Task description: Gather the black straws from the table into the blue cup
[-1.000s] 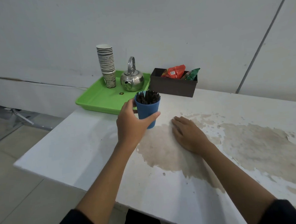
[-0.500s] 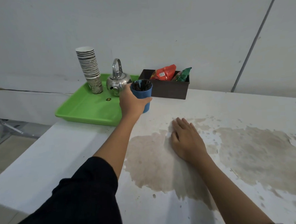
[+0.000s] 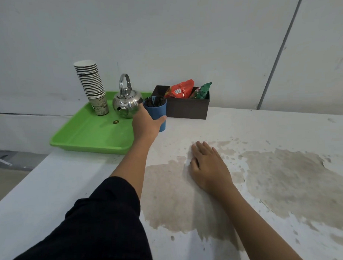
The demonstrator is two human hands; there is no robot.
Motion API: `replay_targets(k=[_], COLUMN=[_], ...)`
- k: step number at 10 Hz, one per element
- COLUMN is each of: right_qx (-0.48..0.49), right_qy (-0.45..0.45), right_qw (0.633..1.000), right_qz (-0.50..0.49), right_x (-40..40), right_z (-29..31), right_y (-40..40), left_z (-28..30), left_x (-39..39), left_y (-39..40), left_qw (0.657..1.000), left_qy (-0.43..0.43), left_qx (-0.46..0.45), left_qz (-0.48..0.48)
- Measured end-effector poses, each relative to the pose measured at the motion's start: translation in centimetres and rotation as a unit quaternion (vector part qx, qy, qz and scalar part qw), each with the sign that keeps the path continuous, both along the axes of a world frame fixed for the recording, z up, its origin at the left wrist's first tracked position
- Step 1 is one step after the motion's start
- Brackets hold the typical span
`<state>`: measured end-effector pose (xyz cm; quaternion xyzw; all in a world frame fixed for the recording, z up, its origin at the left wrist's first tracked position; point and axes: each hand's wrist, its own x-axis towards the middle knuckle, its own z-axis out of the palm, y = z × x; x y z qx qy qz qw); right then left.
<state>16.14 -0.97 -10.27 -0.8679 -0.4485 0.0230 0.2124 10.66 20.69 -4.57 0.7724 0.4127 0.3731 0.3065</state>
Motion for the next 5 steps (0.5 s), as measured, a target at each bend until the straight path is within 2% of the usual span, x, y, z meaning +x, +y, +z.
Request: replay_targets(k=[2, 3, 4, 5], right_qx=[-0.002, -0.025, -0.062, -0.082], right_qy=[0.002, 0.008, 0.004, -0.014], right_qw=[1.000, 1.000, 0.998, 0.997], right_qz=[0.002, 0.008, 0.015, 0.001], right_x=[-0.2, -0.3, -0.5, -0.7], right_z=[0.2, 0.6, 1.0, 1.7], right_y=[-0.1, -0.3, -0.5, -0.7], left_z=[0.0, -0.4, -0.4, 0.1], left_x=[-2.2, -4.2, -5.4, -5.5], left_y=[-2.2, -4.9, -7.6, -10.0], left_qw=[0.999, 0.982, 0.939, 0.897], left_qy=[0.017, 0.103, 0.227, 0.339], left_qx=[0.022, 0.143, 0.247, 0.266], left_qz=[-0.022, -0.060, -0.077, -0.098])
